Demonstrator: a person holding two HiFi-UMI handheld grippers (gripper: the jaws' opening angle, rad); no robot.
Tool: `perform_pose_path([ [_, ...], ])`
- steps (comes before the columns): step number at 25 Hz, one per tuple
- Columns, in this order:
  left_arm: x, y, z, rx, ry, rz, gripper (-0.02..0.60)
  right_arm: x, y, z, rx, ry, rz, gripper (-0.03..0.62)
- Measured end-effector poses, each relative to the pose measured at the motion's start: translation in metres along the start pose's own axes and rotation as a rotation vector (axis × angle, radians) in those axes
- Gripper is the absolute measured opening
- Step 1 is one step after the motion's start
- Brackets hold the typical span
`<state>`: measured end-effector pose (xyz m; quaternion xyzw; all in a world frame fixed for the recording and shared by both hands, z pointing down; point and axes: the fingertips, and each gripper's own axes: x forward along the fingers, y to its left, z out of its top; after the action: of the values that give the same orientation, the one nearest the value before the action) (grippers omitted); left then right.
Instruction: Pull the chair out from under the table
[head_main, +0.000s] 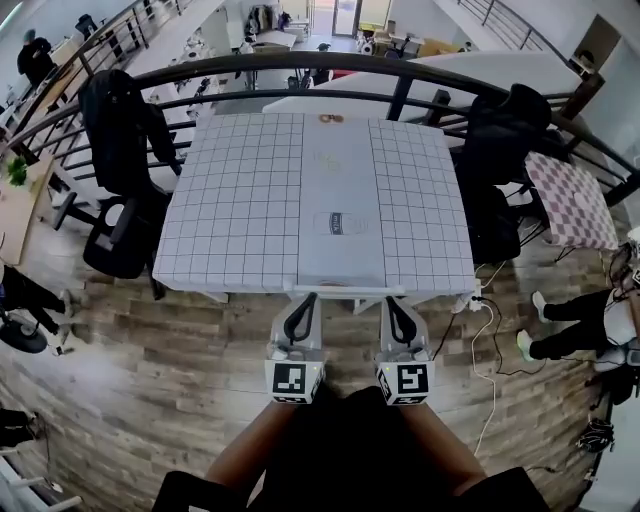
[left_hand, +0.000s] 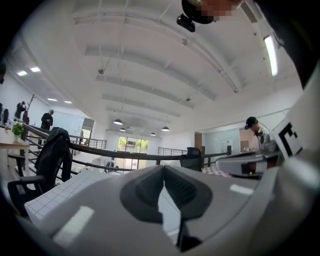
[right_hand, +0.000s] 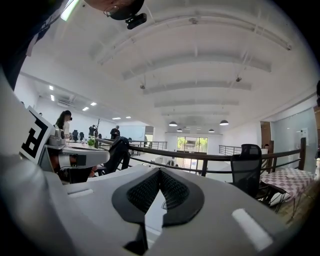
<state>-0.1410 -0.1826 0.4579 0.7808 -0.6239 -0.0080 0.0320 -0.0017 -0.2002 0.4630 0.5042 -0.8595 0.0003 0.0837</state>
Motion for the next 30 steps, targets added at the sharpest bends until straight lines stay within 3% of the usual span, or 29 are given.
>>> perform_pose_path([
  [5, 0.017, -0.005, -0.008, -0.004, 0.016, 0.007, 0.009, 0.014, -0.009, -0.008, 0.025, 0.057, 0.041, -0.005],
  [14, 0.036, -0.034, -0.007, 0.057, 0.06, 0.022, 0.009, 0.021, -0.039, -0.013, 0.049, 0.061, 0.106, -0.005],
  [20, 0.031, -0.05, -0.018, 0.047, 0.082, 0.047, 0.009, 0.008, -0.049, -0.025, 0.067, 0.031, 0.131, -0.005],
  [23, 0.034, -0.042, -0.025, 0.034, 0.151, 0.039, 0.009, 0.017, -0.054, -0.034, 0.06, 0.058, 0.147, -0.005],
  [27, 0.033, -0.026, -0.031, 0.042, 0.272, -0.017, 0.009, 0.027, -0.031, -0.011, 0.055, 0.156, 0.189, -0.005],
  [30, 0.038, -0.041, -0.055, 0.094, 0.359, -0.116, 0.009, 0.023, -0.022, -0.034, -0.015, 0.242, 0.306, -0.004],
])
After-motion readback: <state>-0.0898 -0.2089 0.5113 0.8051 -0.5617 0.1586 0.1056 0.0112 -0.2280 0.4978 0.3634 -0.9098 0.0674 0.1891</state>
